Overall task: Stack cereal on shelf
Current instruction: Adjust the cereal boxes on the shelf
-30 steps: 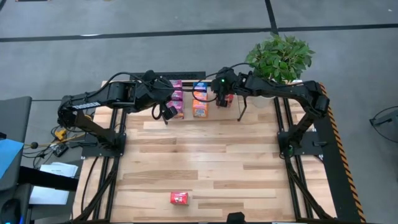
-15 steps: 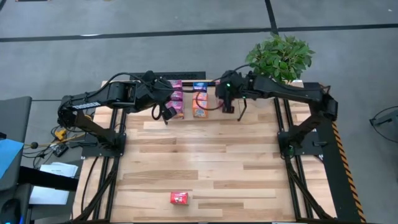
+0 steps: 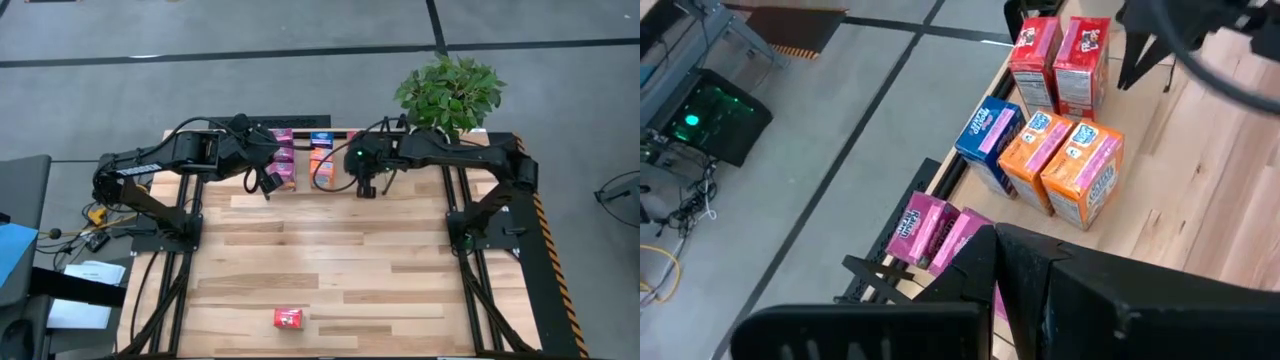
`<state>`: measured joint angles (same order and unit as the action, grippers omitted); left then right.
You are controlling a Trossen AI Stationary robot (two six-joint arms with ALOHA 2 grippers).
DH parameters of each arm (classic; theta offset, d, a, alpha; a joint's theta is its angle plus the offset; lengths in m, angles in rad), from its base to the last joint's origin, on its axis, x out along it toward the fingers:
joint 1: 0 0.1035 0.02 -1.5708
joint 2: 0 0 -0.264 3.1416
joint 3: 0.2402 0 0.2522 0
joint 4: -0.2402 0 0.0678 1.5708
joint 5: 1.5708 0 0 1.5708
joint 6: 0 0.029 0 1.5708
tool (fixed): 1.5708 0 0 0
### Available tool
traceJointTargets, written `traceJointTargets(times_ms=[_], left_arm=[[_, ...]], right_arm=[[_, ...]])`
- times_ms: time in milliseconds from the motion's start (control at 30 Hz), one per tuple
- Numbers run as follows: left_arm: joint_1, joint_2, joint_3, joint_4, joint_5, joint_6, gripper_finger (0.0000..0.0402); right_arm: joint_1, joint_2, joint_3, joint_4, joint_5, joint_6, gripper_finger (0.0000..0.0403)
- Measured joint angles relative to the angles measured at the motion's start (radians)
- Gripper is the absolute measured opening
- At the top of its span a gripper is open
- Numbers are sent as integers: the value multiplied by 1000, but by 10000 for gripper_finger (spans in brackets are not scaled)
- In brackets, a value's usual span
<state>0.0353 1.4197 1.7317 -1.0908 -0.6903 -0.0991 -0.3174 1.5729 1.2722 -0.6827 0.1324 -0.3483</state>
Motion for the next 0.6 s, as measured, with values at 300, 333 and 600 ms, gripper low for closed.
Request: traceJointTargets(times_ms=[300, 333, 600], left_arm=[[0, 0, 0, -2, 1, -1, 0], [0, 0, 0, -3, 1, -1, 0], [0, 0, 0, -3, 2, -1, 0]], right_arm=[[-34, 53, 0, 36, 50, -51, 12], [-40, 53, 0, 39, 50, -53, 12], [-81, 53, 0, 95, 52, -53, 21]])
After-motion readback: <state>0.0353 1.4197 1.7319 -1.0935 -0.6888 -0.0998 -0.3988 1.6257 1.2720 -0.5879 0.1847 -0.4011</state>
